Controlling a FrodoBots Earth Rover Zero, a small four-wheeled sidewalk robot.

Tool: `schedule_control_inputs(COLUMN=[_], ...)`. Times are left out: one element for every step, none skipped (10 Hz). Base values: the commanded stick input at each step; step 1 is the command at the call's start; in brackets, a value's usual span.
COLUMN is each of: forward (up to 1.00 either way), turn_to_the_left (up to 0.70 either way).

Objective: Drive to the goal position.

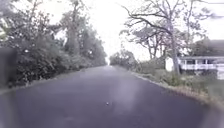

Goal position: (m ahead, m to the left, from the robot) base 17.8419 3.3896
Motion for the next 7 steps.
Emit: schedule_control_inputs(forward=[1.0, 1.0, 1.0, 1.0, 1.0, 1.0, 1.0], turn_to_the_left=[0.0, 0.0, 0.0, 0.0, 0.0, 0.0, 0.0])
